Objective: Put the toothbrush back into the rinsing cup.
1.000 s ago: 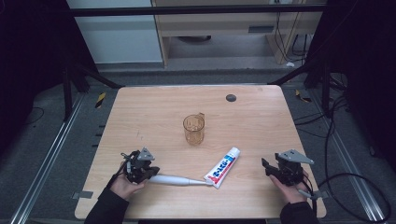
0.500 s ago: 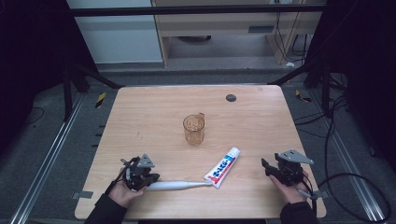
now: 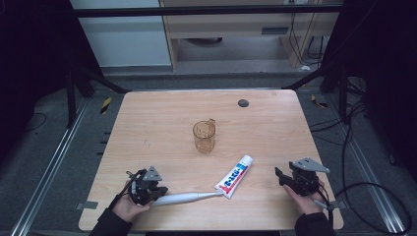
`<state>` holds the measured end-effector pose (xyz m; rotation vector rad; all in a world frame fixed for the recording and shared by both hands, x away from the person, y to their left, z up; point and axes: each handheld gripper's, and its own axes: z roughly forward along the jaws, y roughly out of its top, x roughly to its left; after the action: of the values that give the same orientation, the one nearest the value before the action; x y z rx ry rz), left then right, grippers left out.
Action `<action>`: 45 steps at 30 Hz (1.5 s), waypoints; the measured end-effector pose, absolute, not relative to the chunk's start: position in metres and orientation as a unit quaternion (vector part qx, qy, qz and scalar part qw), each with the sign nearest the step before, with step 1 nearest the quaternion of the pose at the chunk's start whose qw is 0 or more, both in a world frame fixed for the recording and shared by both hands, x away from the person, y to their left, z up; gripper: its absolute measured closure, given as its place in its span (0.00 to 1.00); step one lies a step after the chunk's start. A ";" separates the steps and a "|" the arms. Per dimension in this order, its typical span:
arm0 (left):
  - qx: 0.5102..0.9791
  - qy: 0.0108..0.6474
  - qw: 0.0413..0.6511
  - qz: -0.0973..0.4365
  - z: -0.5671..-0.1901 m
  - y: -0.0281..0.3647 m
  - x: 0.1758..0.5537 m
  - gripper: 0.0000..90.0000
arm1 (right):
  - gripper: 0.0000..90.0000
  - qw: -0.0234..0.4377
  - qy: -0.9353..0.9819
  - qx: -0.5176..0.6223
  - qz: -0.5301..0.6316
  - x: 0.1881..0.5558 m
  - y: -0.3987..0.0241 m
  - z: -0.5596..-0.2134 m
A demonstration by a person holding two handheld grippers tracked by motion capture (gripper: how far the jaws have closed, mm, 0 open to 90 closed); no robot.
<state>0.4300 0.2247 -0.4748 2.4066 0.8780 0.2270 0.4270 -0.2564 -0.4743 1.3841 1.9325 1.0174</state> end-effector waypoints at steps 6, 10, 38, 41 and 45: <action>0.888 0.333 0.303 0.096 -0.465 0.232 0.436 0.85 | 0.46 0.275 0.717 0.516 0.379 0.427 -0.257 -0.474; 0.878 0.336 0.320 0.118 -0.454 0.238 0.443 0.67 | 0.46 0.272 0.716 0.518 0.380 0.426 -0.257 -0.474; 0.902 0.262 0.313 0.139 -0.399 0.199 0.464 0.35 | 0.45 0.278 0.715 0.517 0.379 0.427 -0.260 -0.474; 0.912 0.245 0.305 0.124 -0.400 0.191 0.463 0.38 | 0.45 0.277 0.715 0.518 0.378 0.427 -0.260 -0.474; 0.921 0.224 0.296 0.117 -0.402 0.181 0.460 0.40 | 0.45 0.278 0.716 0.518 0.378 0.427 -0.260 -0.473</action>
<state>0.4605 0.1815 -0.4023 2.4507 0.5961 0.3104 0.4272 -0.2601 -0.4734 1.3899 1.9209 1.0146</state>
